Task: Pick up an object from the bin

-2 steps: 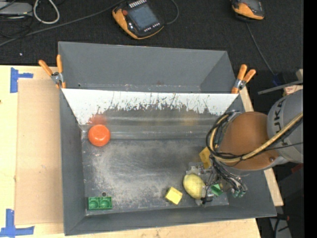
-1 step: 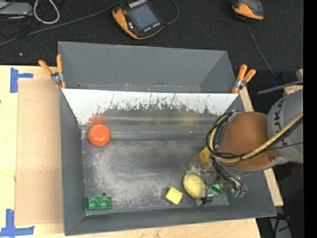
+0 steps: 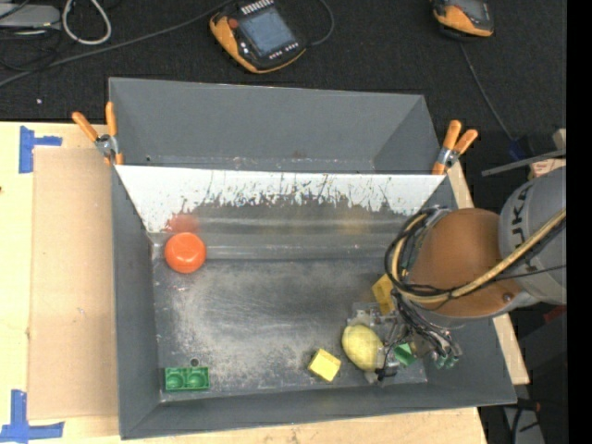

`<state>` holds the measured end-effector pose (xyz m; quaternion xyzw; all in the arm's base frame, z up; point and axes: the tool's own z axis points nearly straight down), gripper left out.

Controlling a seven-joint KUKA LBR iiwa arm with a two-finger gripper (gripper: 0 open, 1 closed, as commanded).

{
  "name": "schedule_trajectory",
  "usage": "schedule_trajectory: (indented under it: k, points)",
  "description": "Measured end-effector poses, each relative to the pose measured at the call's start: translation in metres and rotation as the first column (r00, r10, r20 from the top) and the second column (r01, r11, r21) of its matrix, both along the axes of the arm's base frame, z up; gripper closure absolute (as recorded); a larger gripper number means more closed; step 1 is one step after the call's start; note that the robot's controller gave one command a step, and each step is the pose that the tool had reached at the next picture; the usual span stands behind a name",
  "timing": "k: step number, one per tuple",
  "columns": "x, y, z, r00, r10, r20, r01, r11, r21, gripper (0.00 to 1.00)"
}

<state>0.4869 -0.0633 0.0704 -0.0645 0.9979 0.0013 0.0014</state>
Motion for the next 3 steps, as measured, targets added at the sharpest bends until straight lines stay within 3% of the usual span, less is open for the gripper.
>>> schedule_trajectory:
  k: [3]
  points:
    - [0.0000, 0.0000, 0.0000, 1.000, -0.002, 0.000, 0.002, 1.000, 0.000, 1.00]
